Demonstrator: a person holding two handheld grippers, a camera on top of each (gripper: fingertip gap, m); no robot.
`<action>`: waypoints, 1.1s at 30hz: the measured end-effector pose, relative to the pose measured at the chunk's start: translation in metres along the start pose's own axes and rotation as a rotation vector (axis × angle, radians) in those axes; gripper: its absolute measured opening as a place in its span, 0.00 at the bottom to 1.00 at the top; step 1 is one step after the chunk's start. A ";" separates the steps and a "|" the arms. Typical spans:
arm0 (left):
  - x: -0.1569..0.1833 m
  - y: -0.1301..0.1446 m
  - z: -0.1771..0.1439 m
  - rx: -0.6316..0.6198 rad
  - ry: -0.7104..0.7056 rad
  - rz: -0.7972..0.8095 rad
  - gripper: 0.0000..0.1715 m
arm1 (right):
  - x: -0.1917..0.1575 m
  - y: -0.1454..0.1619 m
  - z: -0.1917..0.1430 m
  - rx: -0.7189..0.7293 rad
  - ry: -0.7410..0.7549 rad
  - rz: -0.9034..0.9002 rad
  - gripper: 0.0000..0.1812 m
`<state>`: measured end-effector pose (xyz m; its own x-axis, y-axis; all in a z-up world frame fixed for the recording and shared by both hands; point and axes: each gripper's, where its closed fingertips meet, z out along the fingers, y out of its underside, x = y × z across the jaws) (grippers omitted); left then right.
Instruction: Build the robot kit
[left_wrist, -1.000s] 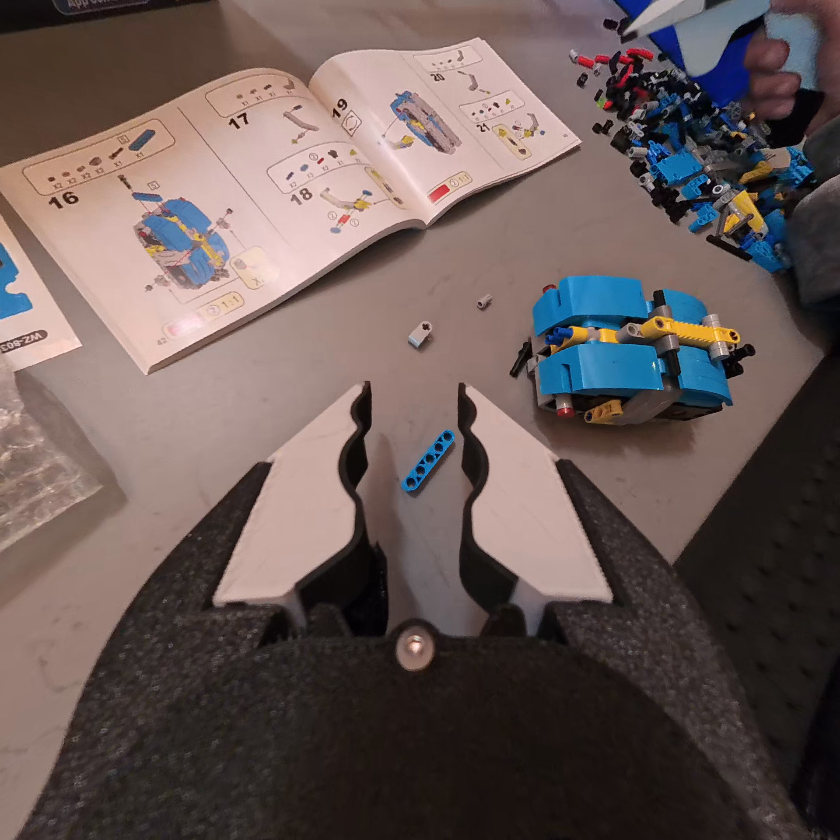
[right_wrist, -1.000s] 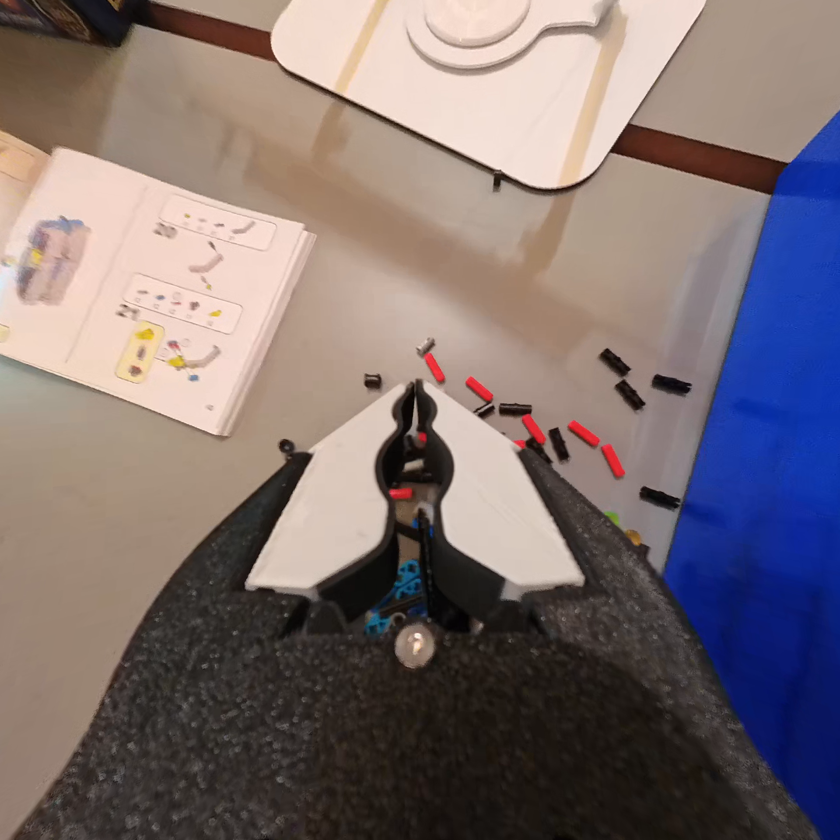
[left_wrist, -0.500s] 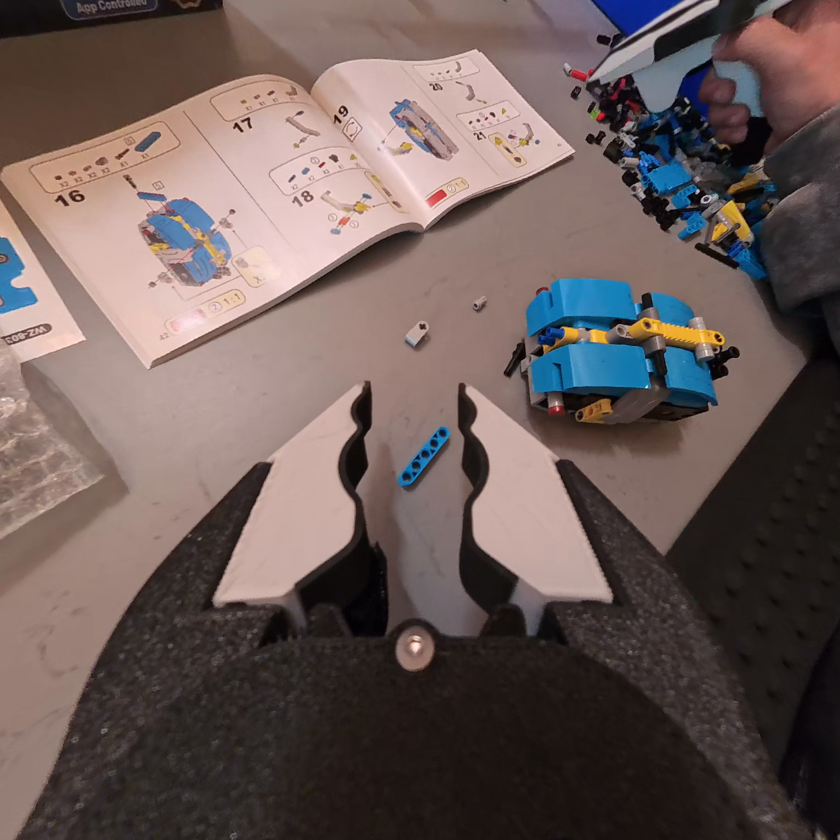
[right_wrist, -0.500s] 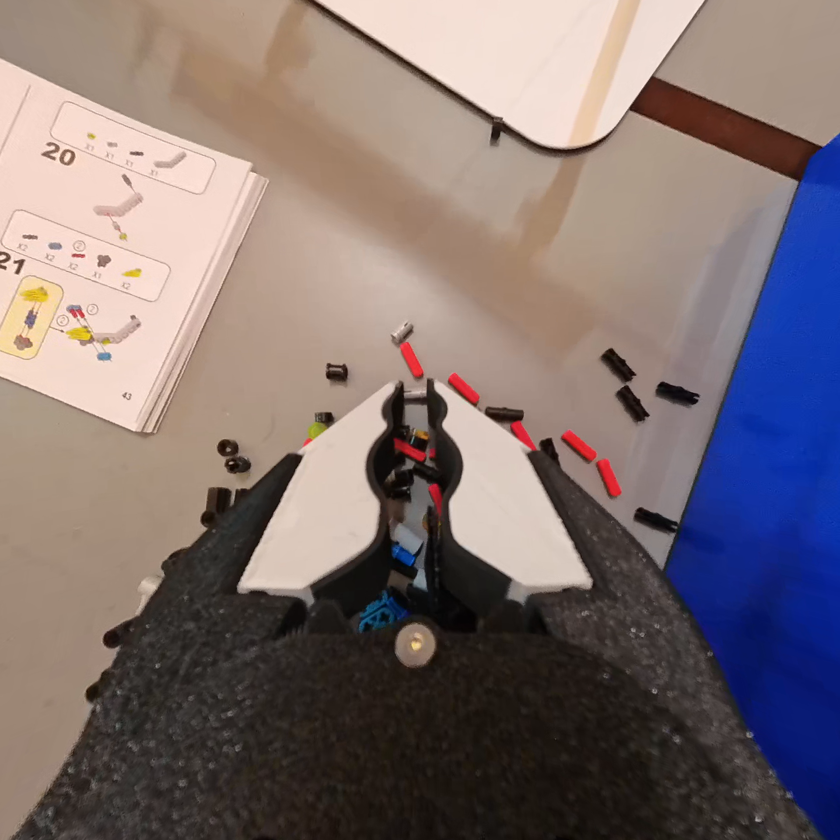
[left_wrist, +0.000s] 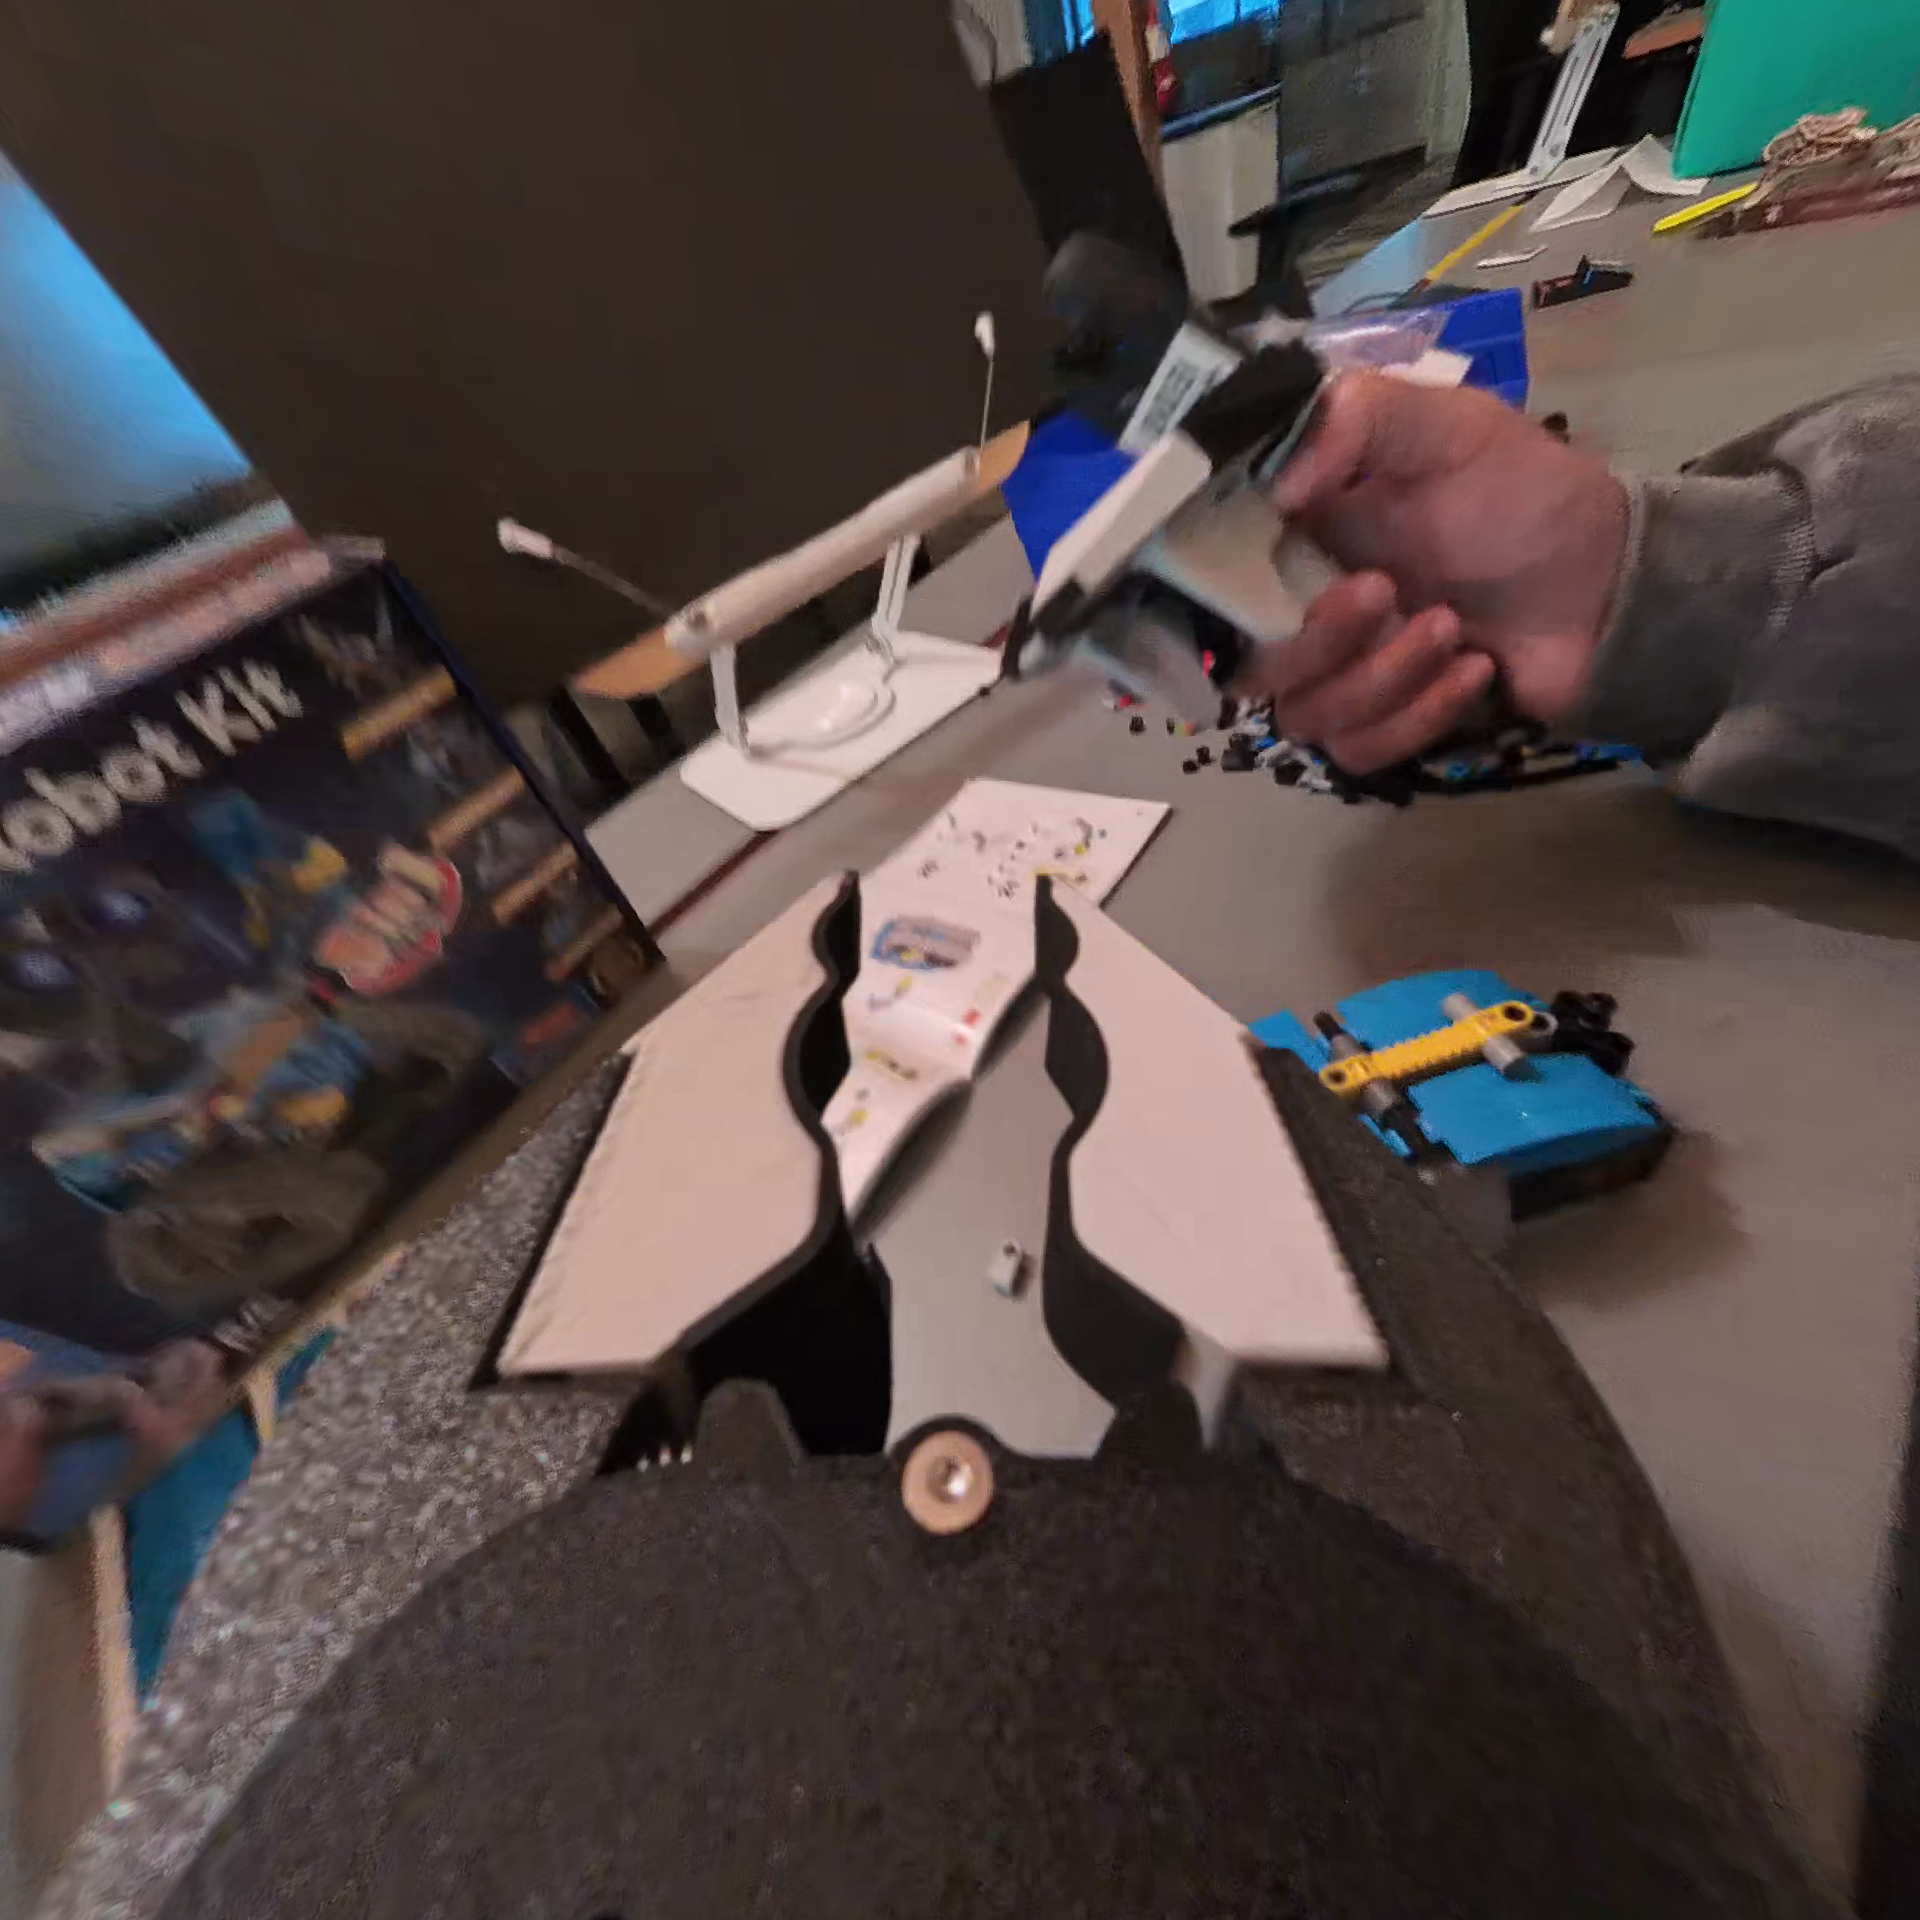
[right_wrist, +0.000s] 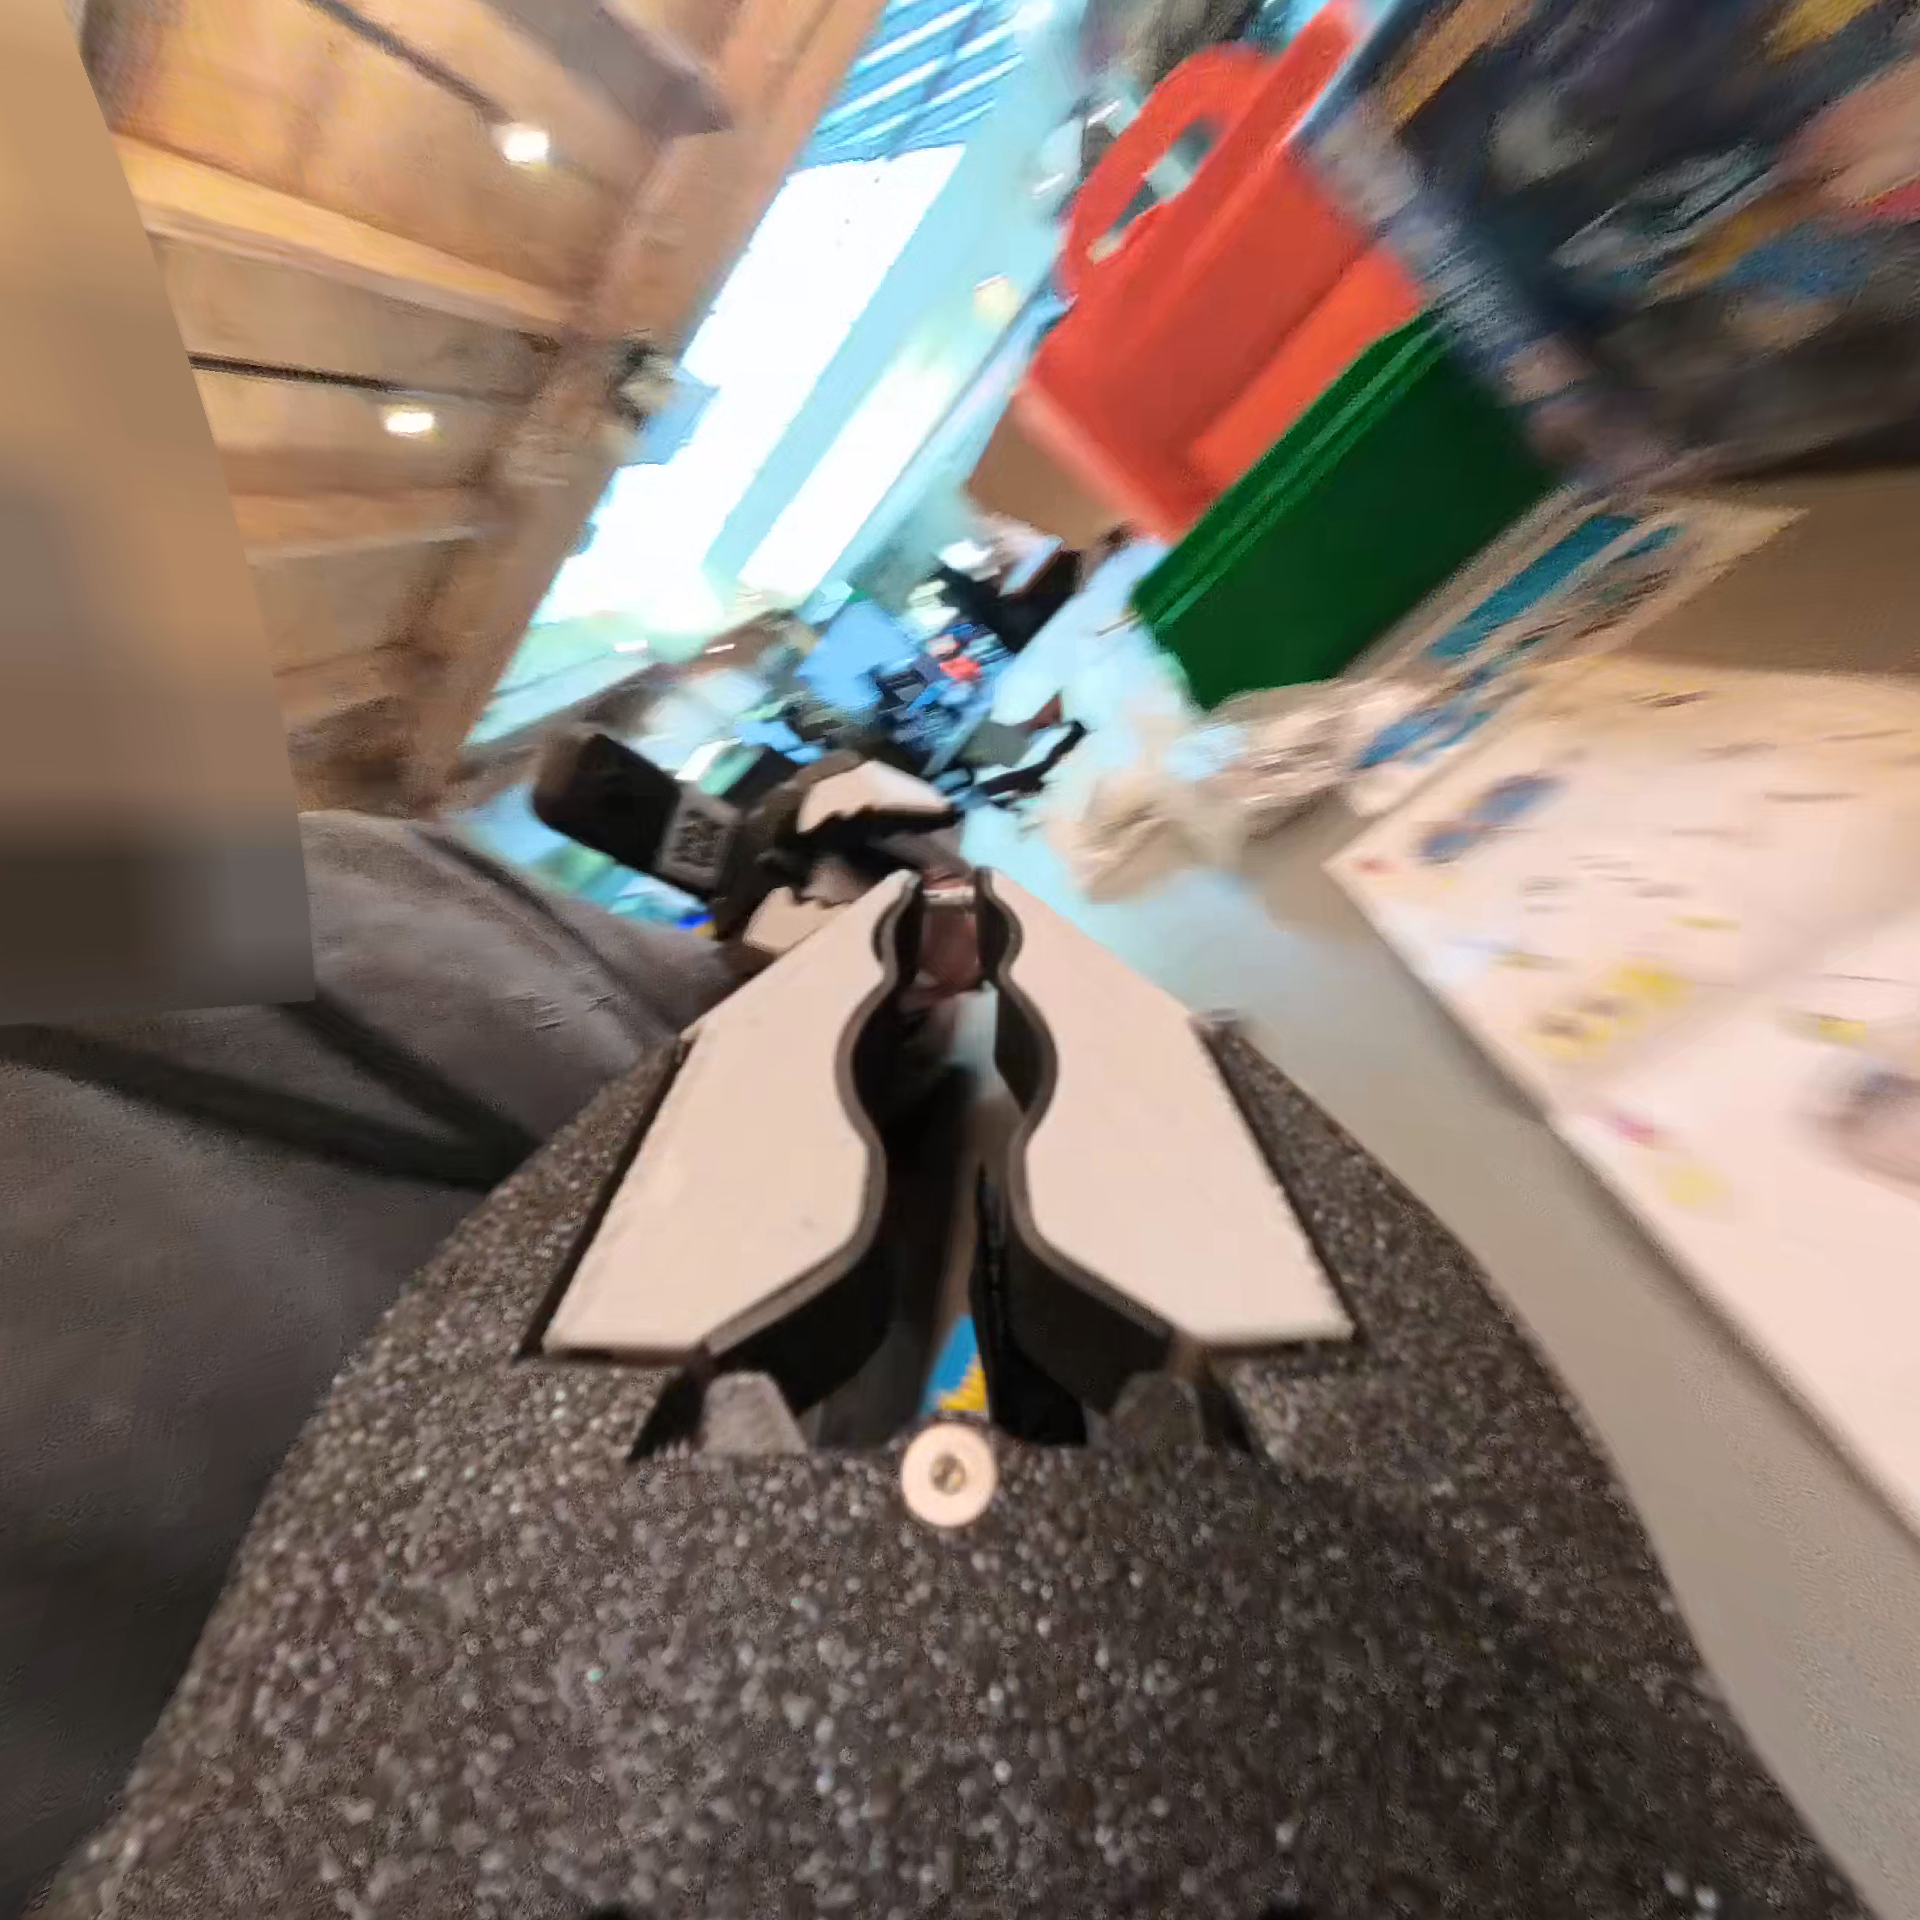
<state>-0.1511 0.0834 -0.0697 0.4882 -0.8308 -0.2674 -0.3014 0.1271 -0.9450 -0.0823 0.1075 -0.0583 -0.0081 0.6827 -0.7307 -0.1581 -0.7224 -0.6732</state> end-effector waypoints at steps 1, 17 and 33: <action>0.002 -0.007 0.001 0.022 -0.002 0.048 0.19 | -0.009 0.009 0.014 -0.031 -0.077 0.039 0.05; 0.035 -0.021 -0.002 0.093 -0.008 0.459 0.06 | -0.047 0.051 0.059 -0.142 -0.455 0.280 0.05; 0.031 -0.016 -0.003 0.079 -0.207 0.615 0.03 | -0.011 0.056 0.062 -0.138 -0.288 0.330 0.10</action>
<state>-0.1335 0.0545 -0.0626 0.3953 -0.4733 -0.7872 -0.5190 0.5920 -0.6165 -0.1527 0.0661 -0.0806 -0.3132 0.4027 -0.8600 0.0315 -0.9007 -0.4333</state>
